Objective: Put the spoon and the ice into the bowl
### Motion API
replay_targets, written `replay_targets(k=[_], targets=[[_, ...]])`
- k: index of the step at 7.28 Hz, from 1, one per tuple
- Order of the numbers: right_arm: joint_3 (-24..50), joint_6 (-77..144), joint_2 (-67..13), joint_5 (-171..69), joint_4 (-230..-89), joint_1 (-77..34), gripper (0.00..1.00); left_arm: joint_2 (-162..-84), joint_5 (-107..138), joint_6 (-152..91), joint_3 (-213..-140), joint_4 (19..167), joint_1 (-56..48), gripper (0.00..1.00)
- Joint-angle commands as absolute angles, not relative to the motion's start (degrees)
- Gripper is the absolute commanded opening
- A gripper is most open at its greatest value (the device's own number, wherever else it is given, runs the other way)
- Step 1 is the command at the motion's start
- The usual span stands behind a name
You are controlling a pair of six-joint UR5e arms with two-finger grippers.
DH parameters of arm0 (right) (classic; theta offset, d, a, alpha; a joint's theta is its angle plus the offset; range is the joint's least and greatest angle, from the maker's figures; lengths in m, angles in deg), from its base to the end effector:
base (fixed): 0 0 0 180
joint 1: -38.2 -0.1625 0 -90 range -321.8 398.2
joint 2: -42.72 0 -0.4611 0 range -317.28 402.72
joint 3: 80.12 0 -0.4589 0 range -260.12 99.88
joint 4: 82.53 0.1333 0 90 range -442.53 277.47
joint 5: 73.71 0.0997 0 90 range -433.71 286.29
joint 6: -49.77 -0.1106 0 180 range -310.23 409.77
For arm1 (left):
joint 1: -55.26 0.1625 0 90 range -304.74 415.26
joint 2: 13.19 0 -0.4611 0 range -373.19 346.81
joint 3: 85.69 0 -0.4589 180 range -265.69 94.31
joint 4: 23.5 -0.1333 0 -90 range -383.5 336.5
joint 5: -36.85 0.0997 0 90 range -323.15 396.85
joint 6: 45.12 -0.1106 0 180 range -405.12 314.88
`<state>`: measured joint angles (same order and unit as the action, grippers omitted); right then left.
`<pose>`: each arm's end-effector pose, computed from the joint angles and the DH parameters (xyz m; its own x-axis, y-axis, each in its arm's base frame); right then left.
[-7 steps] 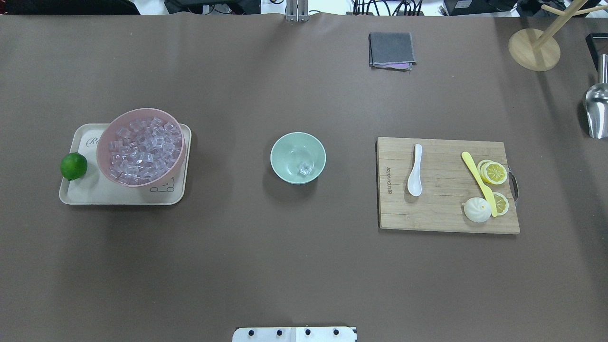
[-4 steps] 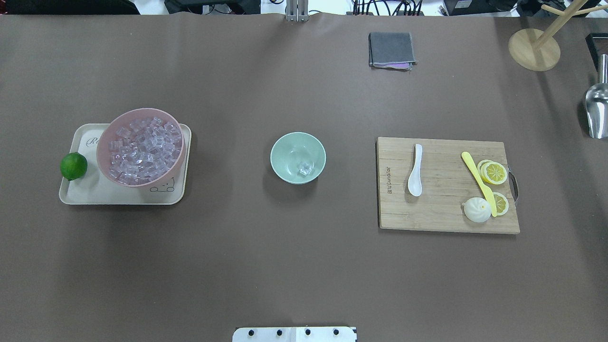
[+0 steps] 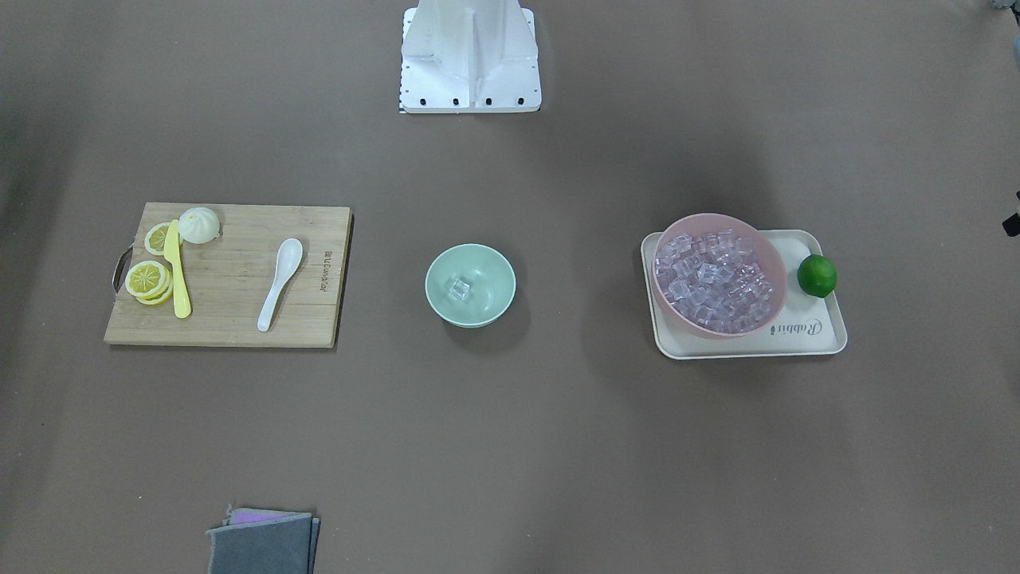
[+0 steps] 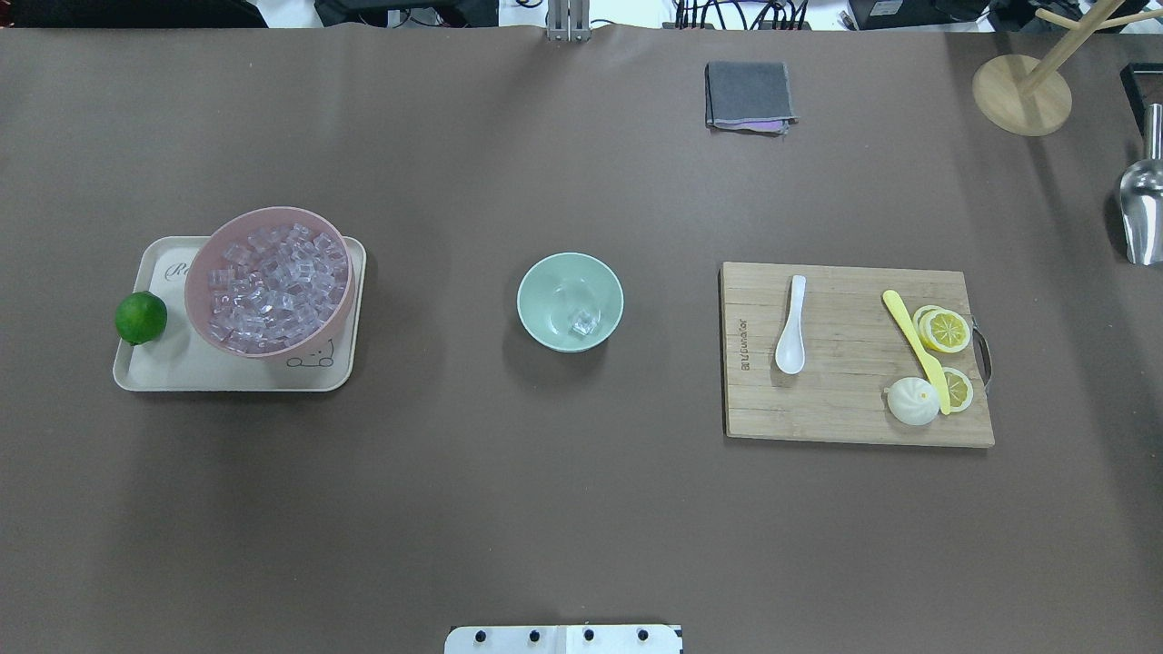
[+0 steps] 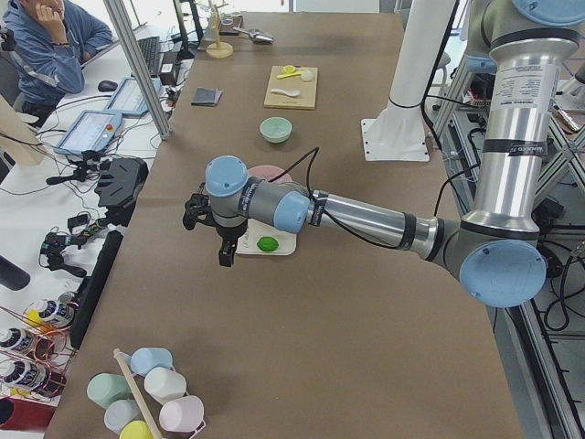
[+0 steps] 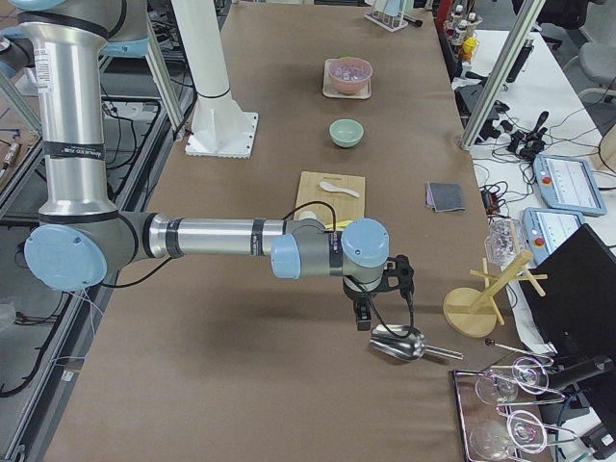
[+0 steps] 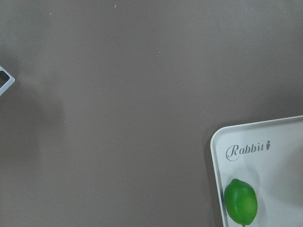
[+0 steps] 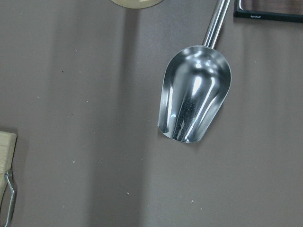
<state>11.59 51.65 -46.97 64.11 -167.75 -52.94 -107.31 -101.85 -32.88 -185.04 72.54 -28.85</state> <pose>0.0626 -0.5678 0.6694 0.6734 -0.1069 0.7315 0.0023 0.9898 0.1425 0.0114 -0.5998 0.5510 0.6369 0.1113 -0.7628 0.0392 0.9836 0.1763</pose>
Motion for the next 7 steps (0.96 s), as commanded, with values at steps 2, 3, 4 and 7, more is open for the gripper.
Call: replay_targets(k=[2, 3, 4, 7], targets=[[11.6, 51.5, -47.1, 64.3, -167.7, -52.9, 1.0, -107.3, -102.2, -31.0, -186.0, 72.6, -28.8, 0.97], [11.6, 51.4, -47.0, 64.3, -167.7, -52.9, 1.0, -107.3, -102.2, -31.1, -186.1, 72.6, -28.8, 0.97], [11.6, 51.2, -47.0, 64.4, -167.7, -52.9, 1.0, -107.2, -101.9, -30.8, -186.3, 72.6, -28.8, 0.98], [12.1, 47.2, -46.4, 66.7, -167.4, -51.5, 1.0, -108.0, -101.6, -30.0, -186.5, 73.5, -28.5, 0.97]])
